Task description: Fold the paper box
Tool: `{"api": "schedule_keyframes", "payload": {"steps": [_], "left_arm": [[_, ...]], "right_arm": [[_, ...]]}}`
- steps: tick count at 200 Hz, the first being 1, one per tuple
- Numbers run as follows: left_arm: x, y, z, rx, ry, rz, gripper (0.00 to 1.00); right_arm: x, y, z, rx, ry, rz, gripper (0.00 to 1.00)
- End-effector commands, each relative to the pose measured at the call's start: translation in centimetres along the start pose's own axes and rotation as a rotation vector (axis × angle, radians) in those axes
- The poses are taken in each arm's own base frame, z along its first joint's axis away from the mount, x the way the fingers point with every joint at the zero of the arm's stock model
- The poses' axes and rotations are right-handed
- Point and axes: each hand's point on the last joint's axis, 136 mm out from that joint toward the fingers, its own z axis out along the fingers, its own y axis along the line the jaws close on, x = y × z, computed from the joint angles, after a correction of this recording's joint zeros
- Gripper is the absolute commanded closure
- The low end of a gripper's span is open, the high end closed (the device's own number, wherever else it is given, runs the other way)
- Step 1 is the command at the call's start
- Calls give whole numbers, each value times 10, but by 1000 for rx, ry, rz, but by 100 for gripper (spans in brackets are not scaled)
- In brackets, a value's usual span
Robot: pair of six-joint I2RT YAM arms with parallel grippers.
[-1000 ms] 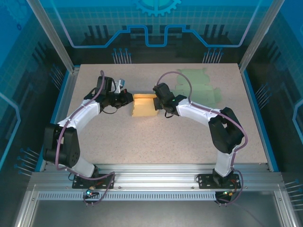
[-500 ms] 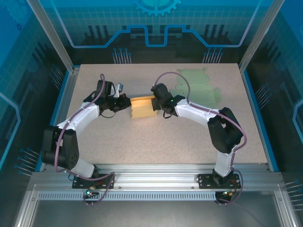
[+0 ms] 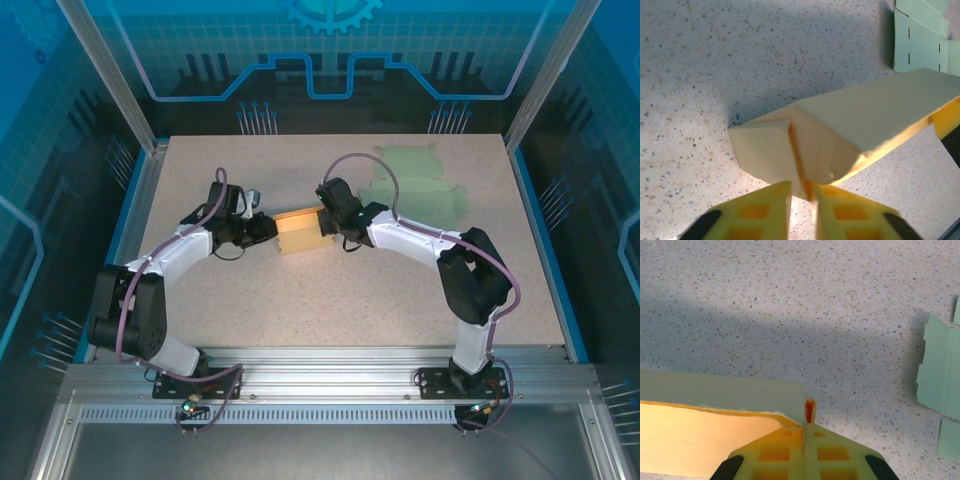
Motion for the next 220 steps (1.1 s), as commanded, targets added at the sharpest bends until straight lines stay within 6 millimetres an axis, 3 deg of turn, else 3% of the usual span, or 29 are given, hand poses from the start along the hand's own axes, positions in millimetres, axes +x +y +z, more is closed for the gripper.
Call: {"api": "schedule_keyframes", "payload": {"steps": [1, 23, 48, 84, 128, 164, 220], "left_arm": [[8, -5, -6, 6, 1, 8, 62], [1, -13, -25, 0, -41, 22, 39], [-7, -26, -45, 13, -111, 27, 22], [-26, -27, -57, -12, -231, -1, 14], [-46, -26, -39, -10, -321, -65, 16], [-45, -25, -9, -4, -273, -87, 29], [-33, -18, 12, -25, -233, -100, 49]], "right_arm": [[69, -3, 15, 29, 215, -70, 98], [68, -3, 15, 28, 212, -69, 98], [69, -3, 16, 34, 215, -73, 98], [69, -3, 17, 34, 217, -75, 98], [67, -3, 15, 32, 213, -78, 98], [67, -2, 14, 31, 211, -81, 98], [65, -1, 13, 31, 207, -85, 97]]}}
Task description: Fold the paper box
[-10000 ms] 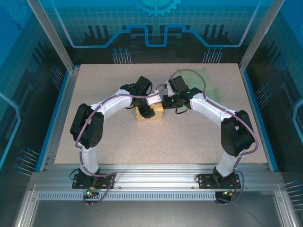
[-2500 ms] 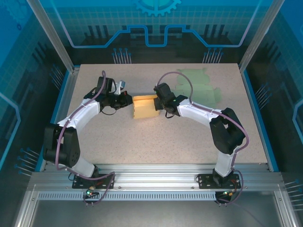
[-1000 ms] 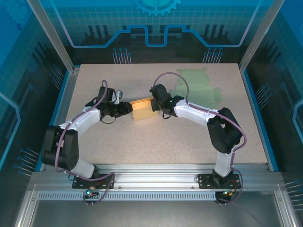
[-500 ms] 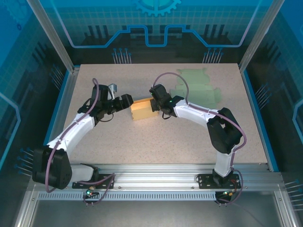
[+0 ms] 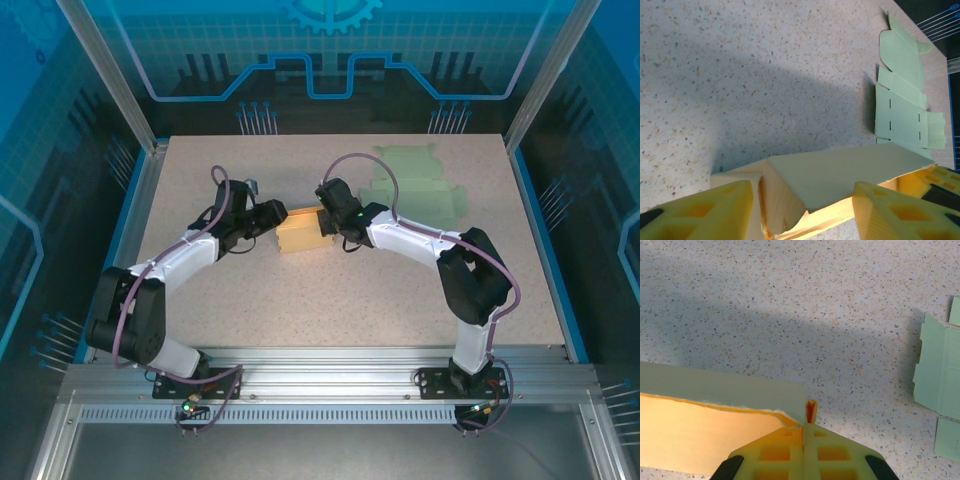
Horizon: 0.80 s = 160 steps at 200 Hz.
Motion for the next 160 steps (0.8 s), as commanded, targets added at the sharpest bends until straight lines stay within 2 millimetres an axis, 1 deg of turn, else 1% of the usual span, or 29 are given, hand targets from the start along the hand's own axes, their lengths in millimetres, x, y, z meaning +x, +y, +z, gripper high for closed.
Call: {"api": "schedule_keyframes", "payload": {"steps": [1, 18, 52, 72, 115, 160], "left_arm": [[7, 2, 9, -13, 9, 1, 50], [16, 6, 13, -20, 19, -8, 53], [32, 21, 19, -48, 33, -28, 61], [40, 30, 21, -72, 40, -30, 62], [53, 39, 29, -94, 60, -31, 64], [55, 41, 31, -104, 63, -30, 66]], "right_arm": [[64, -1, 13, 23, 205, -82, 97], [62, 0, 12, 24, 204, -82, 93], [58, 3, 5, 16, 189, -88, 82], [55, 4, 1, 13, 178, -90, 79], [48, 7, -6, 2, 158, -88, 71], [34, 10, -21, -31, 122, -74, 58]]}}
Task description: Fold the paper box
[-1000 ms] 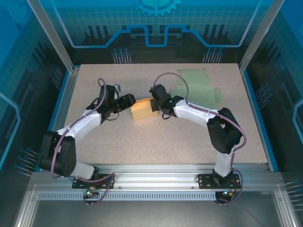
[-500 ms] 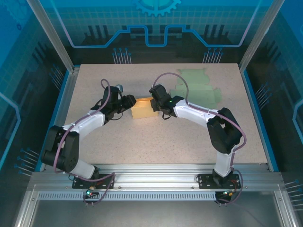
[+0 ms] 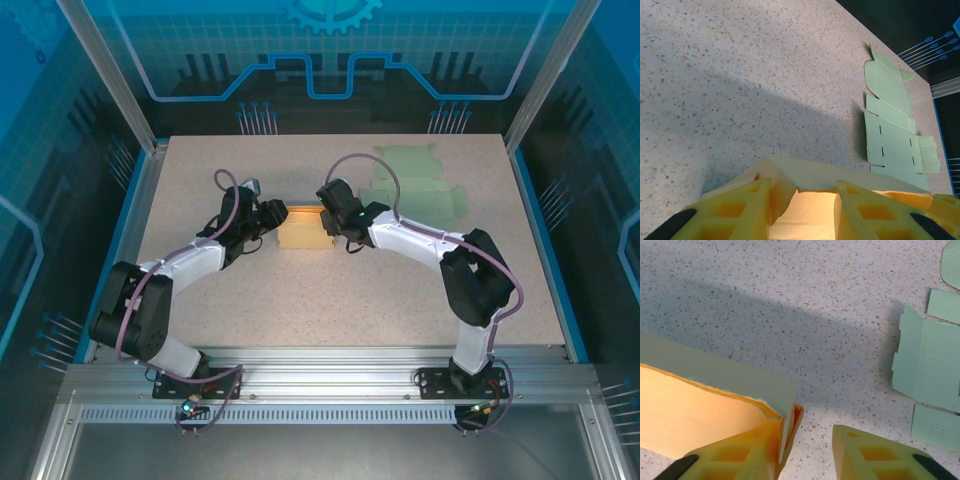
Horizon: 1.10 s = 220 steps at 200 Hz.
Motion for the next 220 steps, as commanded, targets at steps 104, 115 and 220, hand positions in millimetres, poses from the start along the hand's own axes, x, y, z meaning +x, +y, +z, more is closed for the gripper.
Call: {"api": "schedule_keyframes", "payload": {"steps": [104, 115, 220], "left_arm": [[71, 36, 8, -128, 209, -32, 66], [70, 34, 7, -122, 205, -34, 66], [43, -13, 30, 28, 220, 63, 11]], "right_arm": [[-14, 25, -39, -155, -4, -4, 40], [-12, 19, -35, -138, 13, 11, 41], [61, -27, -11, -209, 223, 360, 26]]}}
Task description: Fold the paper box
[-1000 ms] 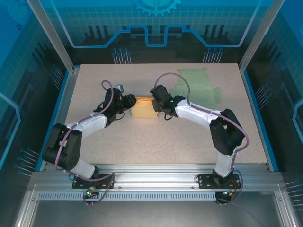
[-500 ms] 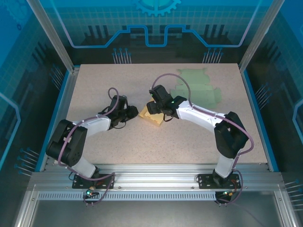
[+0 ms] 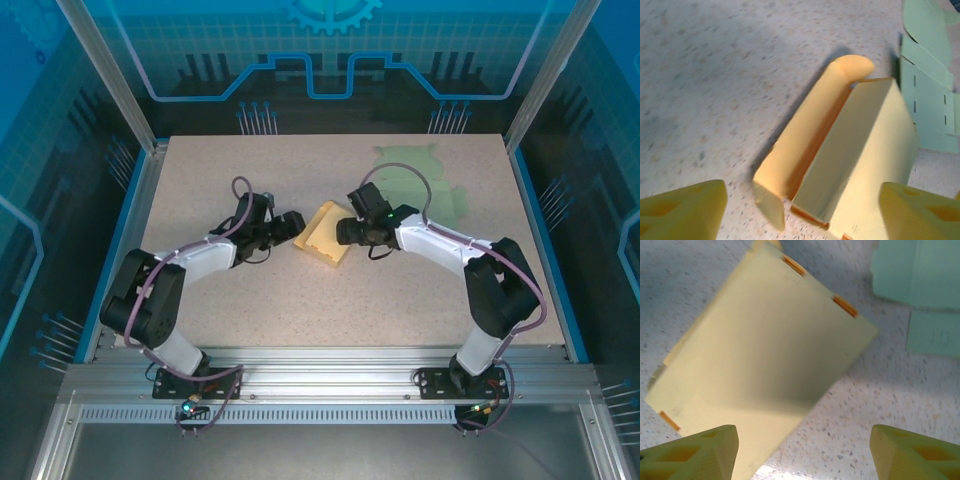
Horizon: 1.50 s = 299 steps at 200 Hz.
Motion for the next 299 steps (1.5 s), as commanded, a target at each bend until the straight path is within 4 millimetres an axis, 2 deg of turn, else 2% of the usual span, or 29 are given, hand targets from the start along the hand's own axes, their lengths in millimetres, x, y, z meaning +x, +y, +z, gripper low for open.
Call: {"api": "schedule_keyframes", "payload": {"steps": [1, 20, 49, 76, 106, 128, 172, 203, 248, 280, 299], "left_arm": [[-8, -20, 10, 70, 29, 70, 11], [-12, -22, 20, 83, 62, 72, 11], [-10, -18, 33, 57, 115, 90, 13], [-8, -9, 36, -1, 151, 128, 14], [-1, -3, 38, -36, 206, 147, 15], [5, -1, 43, -39, 244, 142, 17], [19, -1, 60, 3, 325, 120, 24], [22, 3, 66, -5, 344, 106, 25], [17, -4, 60, 33, 302, 60, 31], [-3, 26, 31, -136, 146, 2, 20], [-2, 34, 17, -164, 99, -44, 18]], "right_arm": [[7, 8, 3, -98, 34, 89, 26], [11, 4, 15, -95, 57, 108, 22], [9, 3, 32, -93, 77, 110, 22], [10, -2, 46, -60, 105, 96, 23], [24, -12, 60, -4, 162, 85, 25], [31, -14, 65, -2, 183, 89, 25], [34, -14, 67, -7, 189, 94, 27], [35, -15, 68, -1, 194, 88, 28], [37, -17, 70, 6, 195, 91, 28], [39, -18, 70, 4, 197, 93, 29], [40, -16, 71, -4, 197, 93, 30]]}}
